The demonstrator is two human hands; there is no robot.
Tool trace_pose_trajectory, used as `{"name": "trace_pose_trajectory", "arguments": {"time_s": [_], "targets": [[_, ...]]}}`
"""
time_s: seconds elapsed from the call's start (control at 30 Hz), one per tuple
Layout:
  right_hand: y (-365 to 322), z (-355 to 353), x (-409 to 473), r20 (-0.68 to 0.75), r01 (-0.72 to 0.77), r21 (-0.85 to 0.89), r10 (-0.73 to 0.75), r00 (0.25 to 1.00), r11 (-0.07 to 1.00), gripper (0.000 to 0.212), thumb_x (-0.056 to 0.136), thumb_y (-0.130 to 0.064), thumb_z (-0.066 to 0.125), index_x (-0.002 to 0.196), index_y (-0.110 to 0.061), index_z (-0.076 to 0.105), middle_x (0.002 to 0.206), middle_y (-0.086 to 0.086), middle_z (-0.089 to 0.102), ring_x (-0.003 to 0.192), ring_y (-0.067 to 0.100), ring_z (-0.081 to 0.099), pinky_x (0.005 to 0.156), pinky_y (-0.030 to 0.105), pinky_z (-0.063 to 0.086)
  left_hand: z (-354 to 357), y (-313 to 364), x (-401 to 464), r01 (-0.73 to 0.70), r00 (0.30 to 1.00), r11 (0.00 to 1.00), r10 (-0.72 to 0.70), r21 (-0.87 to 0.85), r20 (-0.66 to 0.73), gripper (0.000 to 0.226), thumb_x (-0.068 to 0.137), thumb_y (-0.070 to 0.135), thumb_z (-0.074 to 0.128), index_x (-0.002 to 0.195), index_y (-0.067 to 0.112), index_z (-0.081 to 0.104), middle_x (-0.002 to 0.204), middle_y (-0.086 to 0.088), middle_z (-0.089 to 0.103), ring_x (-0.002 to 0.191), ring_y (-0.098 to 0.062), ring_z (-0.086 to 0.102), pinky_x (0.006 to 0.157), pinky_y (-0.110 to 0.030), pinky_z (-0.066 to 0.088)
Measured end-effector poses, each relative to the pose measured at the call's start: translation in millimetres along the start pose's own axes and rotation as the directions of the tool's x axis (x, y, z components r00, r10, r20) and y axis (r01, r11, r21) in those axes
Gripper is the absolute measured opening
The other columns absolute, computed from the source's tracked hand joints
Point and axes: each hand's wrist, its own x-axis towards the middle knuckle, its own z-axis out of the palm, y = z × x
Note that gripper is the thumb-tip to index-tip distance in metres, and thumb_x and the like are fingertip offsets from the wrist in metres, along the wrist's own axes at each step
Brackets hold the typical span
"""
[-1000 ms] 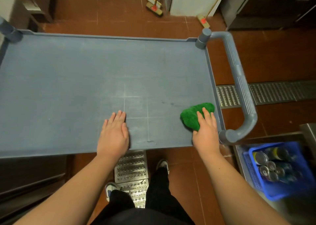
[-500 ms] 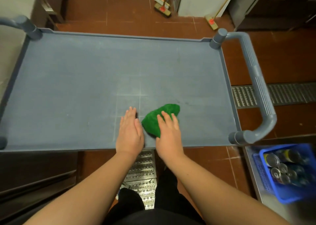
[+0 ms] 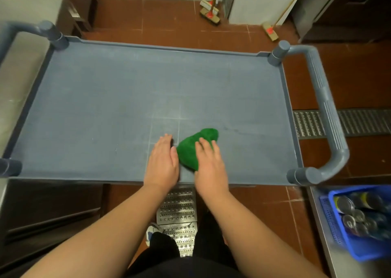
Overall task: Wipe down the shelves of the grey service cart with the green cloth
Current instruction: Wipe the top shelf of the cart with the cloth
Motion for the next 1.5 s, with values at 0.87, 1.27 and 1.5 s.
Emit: {"name": "trace_pose_trajectory", "arguments": {"time_s": [0.87, 1.27, 1.5], "targets": [[-23.1, 3.6, 17.6, 0.043, 0.08, 0.029, -0.082, 0.996, 0.996, 0.06, 0.089, -0.025, 0.059, 0.147, -0.021, 0.046, 0.156, 0.0, 0.039, 0.149, 0.03, 0.021, 0.121, 0.047, 0.024, 0.0, 8.6, -0.1, 0.028, 0.999, 0.999, -0.027, 0.033, -0.021, 0.048, 0.1, 0.024, 0.026, 0.141, 0.002, 0.042, 0.145, -0.018, 0.044, 0.139, -0.029, 0.035, 0.117, -0.042, 0.024], [106.2, -59.0, 45.0, -0.097, -0.21, 0.007, 0.21, 0.973, 0.978, 0.055, 0.098, -0.021, 0.048, 0.151, -0.027, 0.038, 0.162, -0.01, 0.027, 0.152, 0.021, 0.015, 0.122, 0.041, 0.021, 87.7, 127.6, 51.7, -0.424, 0.876, 0.898, 0.374, 0.115, 0.305, 0.059, 0.094, 0.033, 0.023, 0.146, 0.011, 0.04, 0.153, -0.008, 0.038, 0.147, -0.024, 0.021, 0.121, -0.038, 0.016], [167.6, -89.2, 39.9, -0.24, -0.485, -0.009, 0.469, 0.85, 0.874, 0.06, 0.094, -0.02, 0.046, 0.153, -0.02, 0.035, 0.162, -0.005, 0.027, 0.152, 0.025, 0.013, 0.123, 0.044, 0.008, 148.3, 204.2, 76.9, -0.533, 0.745, 0.846, 0.47, -0.001, 0.474, 0.059, 0.091, 0.032, 0.028, 0.142, 0.01, 0.046, 0.149, -0.012, 0.043, 0.143, -0.029, 0.03, 0.119, -0.033, 0.016]]}}
